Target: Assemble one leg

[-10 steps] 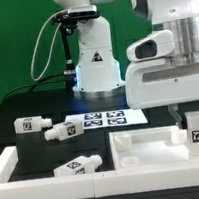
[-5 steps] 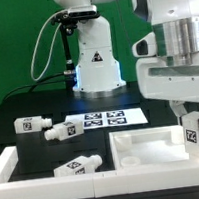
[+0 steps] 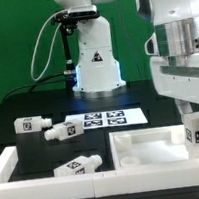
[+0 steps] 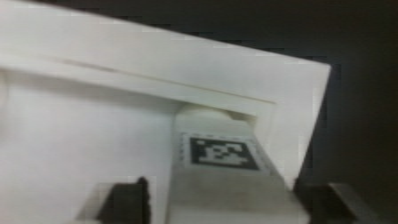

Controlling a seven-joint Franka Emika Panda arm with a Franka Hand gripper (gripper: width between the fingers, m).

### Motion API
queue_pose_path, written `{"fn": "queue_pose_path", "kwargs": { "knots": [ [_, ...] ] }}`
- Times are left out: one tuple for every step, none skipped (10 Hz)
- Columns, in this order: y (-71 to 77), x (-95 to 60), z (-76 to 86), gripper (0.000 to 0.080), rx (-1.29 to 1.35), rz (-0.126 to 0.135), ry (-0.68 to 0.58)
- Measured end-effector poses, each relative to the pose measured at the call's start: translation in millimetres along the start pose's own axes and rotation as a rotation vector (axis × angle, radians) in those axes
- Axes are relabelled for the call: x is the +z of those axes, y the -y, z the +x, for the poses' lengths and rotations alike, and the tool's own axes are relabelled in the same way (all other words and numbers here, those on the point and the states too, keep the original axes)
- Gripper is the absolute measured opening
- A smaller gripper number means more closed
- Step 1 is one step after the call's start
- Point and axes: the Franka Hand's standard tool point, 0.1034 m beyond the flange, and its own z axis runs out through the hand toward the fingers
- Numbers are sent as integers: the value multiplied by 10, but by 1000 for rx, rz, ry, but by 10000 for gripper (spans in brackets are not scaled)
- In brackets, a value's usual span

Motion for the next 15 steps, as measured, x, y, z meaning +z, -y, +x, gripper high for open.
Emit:
{"fn": "queue_pose_path", "kwargs": {
  "knots": [
    [12,-13,24,571,-192,1,-5],
    [4,-5,12,571,-412,-8,5],
    [-6,2,-9,633,-549,-17,22],
    [4,-2,-1,645,-541,-12,18],
    [0,-2,8,645,-632,-14,16],
    [-1,-2,12,649,-698,-14,16],
    [-1,-3,17,649,-806,-20,9],
    [18,-9,22,649,-1044,-37,-16],
    [41,-4,1,649,-1186,-41,-28],
    [38,-2,1,649,-1115,-36,-25],
    [38,-2,3,560,-1103,-36,-25],
    [38,-2,3,426,-1103,-36,-25],
    [39,-2,-1,426,-1029,-34,-25],
    [35,-1,5,284,-955,-34,-27],
    [34,0,6,284,-922,-33,-27]
  ]
}}
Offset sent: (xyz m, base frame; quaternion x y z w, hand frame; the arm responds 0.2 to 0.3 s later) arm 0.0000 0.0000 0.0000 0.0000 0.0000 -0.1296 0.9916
